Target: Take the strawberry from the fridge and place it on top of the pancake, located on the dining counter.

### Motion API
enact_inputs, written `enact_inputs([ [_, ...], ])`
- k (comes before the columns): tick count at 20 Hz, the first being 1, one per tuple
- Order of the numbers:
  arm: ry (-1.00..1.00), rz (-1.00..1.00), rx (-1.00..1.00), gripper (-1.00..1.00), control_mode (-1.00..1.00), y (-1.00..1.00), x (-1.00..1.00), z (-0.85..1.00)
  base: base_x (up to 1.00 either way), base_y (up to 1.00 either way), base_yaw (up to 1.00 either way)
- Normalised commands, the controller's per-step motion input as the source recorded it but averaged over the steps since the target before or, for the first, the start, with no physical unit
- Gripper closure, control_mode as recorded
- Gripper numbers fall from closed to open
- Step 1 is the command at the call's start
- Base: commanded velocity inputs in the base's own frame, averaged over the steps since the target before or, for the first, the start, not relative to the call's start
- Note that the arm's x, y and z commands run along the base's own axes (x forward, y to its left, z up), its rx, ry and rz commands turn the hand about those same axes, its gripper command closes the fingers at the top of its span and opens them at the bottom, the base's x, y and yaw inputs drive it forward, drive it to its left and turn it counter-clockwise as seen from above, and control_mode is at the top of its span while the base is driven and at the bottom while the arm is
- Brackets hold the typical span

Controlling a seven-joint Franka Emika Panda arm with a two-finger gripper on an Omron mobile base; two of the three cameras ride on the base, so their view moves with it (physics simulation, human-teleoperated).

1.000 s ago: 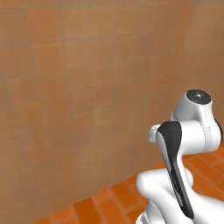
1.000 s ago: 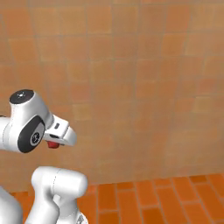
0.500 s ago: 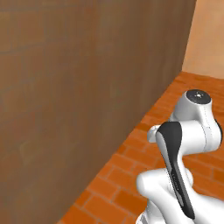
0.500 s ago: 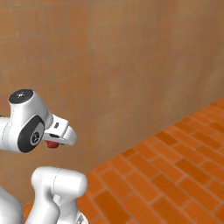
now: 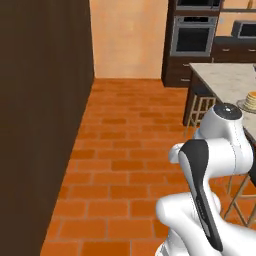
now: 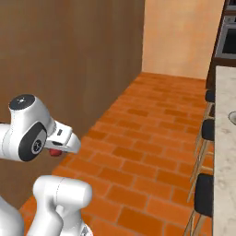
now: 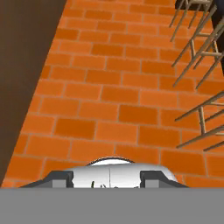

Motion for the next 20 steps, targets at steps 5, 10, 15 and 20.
enact_inputs([
  [5,0.0,0.0,0.0,1.0,1.0,0.0,0.0,0.0,0.71,0.07,-0.75],
  [10,0.0,0.0,0.0,1.0,1.0,0.0,0.0,0.0,0.99,0.61,-0.66],
  [15,0.0,0.0,0.0,1.0,1.0,0.0,0.0,0.0,1.0,0.65,-0.66],
  [20,0.0,0.0,0.0,1.0,1.0,0.0,0.0,0.0,1.0,0.65,-0.66],
])
